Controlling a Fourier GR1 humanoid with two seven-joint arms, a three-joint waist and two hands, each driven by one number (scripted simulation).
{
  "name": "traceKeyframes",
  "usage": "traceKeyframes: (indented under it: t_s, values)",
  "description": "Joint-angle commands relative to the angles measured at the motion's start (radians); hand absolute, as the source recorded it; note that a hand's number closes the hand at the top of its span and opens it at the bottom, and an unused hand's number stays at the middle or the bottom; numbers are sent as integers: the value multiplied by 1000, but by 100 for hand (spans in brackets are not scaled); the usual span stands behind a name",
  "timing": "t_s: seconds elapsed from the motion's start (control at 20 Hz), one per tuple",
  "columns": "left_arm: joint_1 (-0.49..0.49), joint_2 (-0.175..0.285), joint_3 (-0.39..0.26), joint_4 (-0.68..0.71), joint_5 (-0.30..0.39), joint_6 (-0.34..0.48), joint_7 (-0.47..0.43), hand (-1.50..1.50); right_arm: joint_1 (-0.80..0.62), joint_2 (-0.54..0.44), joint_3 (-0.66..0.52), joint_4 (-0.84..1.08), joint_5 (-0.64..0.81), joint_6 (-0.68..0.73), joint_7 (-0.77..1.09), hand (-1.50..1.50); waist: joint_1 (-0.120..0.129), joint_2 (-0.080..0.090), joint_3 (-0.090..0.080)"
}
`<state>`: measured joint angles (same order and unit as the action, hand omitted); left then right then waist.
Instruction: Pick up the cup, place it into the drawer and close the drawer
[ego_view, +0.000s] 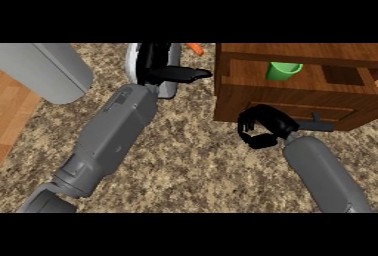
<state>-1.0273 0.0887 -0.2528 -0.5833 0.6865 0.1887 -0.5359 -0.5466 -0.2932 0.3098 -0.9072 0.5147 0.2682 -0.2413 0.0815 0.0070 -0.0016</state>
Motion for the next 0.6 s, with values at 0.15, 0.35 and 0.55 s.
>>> traceKeyframes:
  t_s: [0.15,0.35,0.55]
  values:
    - [85,52,2,-77,11,-69,14,-150,-218,-20,-139,302,-18,-91,-147,150,44,22,6]
    - [134,91,-2,-118,18,-110,33,-150,-301,-65,-232,390,-65,-117,-172,150,76,25,7]
    - [154,95,-9,-143,13,-116,25,-150,-360,-81,-280,433,-91,-140,-149,150,88,30,7]
